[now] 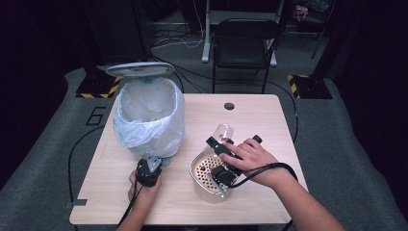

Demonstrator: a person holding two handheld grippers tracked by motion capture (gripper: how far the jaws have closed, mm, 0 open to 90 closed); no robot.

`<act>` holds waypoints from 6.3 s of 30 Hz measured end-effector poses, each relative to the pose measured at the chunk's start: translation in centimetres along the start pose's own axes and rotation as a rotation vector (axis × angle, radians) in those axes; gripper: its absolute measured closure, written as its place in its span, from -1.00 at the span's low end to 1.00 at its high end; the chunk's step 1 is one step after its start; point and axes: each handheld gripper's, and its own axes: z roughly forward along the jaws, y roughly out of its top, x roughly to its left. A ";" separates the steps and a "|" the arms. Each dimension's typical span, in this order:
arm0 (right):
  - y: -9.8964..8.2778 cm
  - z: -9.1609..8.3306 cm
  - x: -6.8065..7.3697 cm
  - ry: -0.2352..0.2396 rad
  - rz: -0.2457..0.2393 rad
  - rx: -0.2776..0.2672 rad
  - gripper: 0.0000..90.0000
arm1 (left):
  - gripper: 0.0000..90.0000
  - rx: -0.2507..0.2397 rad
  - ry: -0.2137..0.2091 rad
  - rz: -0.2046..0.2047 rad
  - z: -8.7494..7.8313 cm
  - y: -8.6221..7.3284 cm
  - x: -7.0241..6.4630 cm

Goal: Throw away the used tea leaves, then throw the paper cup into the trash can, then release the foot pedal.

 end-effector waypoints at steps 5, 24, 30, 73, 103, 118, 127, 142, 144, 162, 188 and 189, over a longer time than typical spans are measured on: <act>-0.8 0.5 -1.2 0.067 0.058 -0.082 -0.19 | 1.00 0.005 0.000 0.008 0.0 0.0 0.0; -6.1 0.8 -3.2 0.278 0.903 -0.438 -0.19 | 1.00 0.011 -0.025 -0.027 0.0 0.0 -0.1; -7.5 1.1 -3.5 0.369 1.137 -0.531 -0.19 | 1.00 0.011 -0.024 -0.026 0.0 0.0 -0.1; -6.5 5.8 -16.2 0.358 1.639 -0.504 -0.20 | 1.00 0.007 -0.010 -0.004 -0.1 0.0 0.1; -1.4 12.4 -20.0 0.338 1.658 -0.423 -0.27 | 1.00 0.008 -0.008 -0.002 -0.1 0.1 0.1; 1.1 15.5 -20.0 0.343 1.738 -0.404 -0.63 | 1.00 0.007 -0.011 -0.003 -0.1 0.0 0.2; 1.2 14.9 -18.8 0.286 1.840 -0.381 -1.00 | 1.00 0.005 -0.013 -0.006 -0.1 0.0 0.2; -4.0 7.5 -12.4 0.278 1.837 -0.362 -0.81 | 0.47 -0.034 -0.016 -0.100 -0.1 -0.3 1.6; -4.6 6.7 -11.2 0.271 1.842 -0.365 -0.78 | 0.30 -0.032 -0.033 -0.139 -0.1 -0.4 1.8; -8.8 1.3 -2.3 0.199 1.827 -0.252 -0.56 | -0.12 0.003 -0.265 -0.126 -3.0 0.7 2.5; -11.4 -0.2 9.3 0.105 1.977 -0.019 -0.49 | -0.13 0.038 -0.264 -0.177 -4.5 -2.8 6.6; -11.4 -0.1 9.8 0.100 1.979 -0.001 -0.49 | -0.14 0.035 -0.251 -0.175 -4.4 -2.9 6.9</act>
